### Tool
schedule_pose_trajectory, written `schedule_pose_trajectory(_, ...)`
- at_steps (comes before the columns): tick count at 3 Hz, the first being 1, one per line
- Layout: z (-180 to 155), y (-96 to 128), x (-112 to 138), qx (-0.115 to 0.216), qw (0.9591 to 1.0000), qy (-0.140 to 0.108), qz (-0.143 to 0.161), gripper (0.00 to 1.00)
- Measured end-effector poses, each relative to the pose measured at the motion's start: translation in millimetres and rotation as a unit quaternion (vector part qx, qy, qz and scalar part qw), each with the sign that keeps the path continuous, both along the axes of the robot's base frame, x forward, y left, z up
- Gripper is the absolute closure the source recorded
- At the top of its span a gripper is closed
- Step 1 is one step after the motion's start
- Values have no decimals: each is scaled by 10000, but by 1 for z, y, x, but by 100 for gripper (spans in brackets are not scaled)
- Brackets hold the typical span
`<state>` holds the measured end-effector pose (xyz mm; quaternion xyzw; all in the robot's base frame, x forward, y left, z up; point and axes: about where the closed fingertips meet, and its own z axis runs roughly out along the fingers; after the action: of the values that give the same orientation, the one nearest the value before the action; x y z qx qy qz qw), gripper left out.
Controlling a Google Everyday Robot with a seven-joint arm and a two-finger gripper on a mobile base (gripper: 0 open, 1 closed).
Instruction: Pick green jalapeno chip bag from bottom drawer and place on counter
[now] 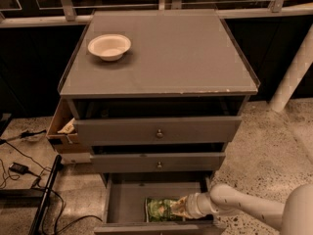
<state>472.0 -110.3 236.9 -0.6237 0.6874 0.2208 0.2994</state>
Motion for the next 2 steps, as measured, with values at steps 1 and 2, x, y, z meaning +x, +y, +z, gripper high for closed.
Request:
schedule_pose_trajectory(1, -10, 8, 13, 38, 9999, -146, 67, 47)
schedule_pose_trajectory(2, -23, 15, 25, 170, 9997, -174, 90, 42)
